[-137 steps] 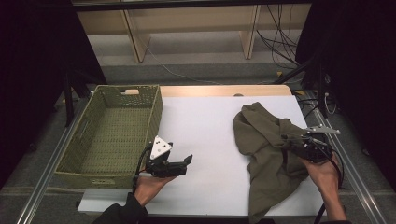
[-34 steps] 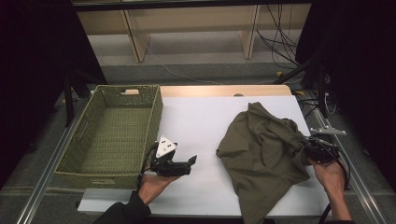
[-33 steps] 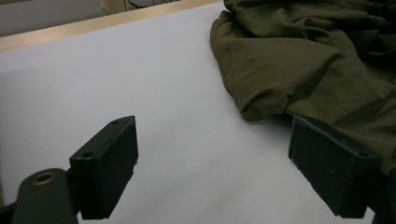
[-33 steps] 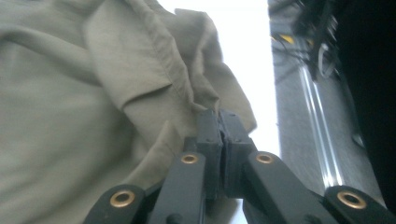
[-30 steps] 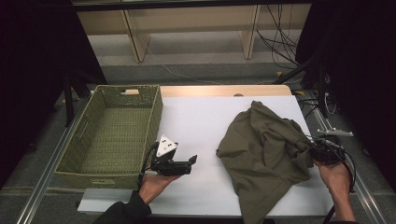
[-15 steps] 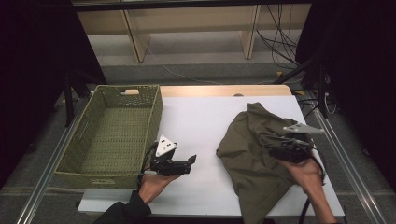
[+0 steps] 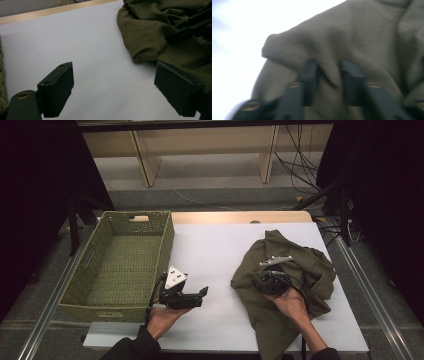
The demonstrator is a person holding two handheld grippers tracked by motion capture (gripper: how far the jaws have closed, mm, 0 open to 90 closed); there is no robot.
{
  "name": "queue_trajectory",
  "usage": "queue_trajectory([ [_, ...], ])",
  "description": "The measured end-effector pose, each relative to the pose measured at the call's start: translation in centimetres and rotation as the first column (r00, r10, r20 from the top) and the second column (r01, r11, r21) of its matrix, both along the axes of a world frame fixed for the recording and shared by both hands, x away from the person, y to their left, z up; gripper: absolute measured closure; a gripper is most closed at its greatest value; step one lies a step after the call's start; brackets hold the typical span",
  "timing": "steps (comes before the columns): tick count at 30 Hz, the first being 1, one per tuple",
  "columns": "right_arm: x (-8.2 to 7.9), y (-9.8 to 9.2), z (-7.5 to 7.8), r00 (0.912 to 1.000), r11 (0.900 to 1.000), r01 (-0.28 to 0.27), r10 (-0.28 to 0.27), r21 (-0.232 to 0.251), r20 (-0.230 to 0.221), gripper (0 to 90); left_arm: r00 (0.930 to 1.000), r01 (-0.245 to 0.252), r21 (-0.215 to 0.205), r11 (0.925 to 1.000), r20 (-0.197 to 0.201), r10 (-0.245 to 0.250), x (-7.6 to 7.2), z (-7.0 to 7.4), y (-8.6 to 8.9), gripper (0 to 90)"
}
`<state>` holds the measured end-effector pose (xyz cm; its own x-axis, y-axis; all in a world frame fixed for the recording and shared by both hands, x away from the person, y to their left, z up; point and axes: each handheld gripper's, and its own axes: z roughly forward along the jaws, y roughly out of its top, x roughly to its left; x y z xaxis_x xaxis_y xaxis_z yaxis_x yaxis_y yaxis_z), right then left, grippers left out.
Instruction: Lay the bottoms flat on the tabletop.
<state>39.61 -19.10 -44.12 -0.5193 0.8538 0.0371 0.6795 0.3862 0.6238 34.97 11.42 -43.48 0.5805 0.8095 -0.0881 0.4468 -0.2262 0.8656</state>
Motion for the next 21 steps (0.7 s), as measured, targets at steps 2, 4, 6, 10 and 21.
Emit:
queue_trajectory([
  [2, -0.1, 0.4, 0.0, 0.9997, 1.0, -0.022, 0.022, 0.004, 0.002, 87.5, 1.0, -0.003, 0.0, 1.0, 0.0, 0.003, 0.0, 0.0, 0.1, 15.4],
  [4, -0.5, 1.0, 0.2, 0.9991, 0.999, -0.042, 0.042, 0.005, 0.01, 88.4, 1.0, -0.007, -0.006, 1.0, 0.003, 0.007, 0.1, 0.1, 0.1, 15.4],
  [6, -0.7, 1.4, 0.4, 0.9982, 0.998, -0.059, 0.059, 0.034, 0.012, 88.5, 0.9999, -0.009, -0.006, 0.9999, 0.004, 0.009, 0.1, 0.2, 0.2, 15.4],
  [10, -1.6, 2.7, 0.9, 0.9936, 0.99, -0.113, 0.113, 0.087, 0.006, 88.5, 0.9997, -0.02, -0.011, 0.9997, 0.009, 0.02, 0.1, 0.3, 0.4, 15.4],
  [21, -3.8, 5.8, 1.1, 0.9705, 0.961, -0.231, 0.239, 0.153, -0.034, 87.7, 0.9999, -0.011, -0.009, 0.9999, 0.013, 0.011, -0.1, 0.4, 0.3, 15.5],
])
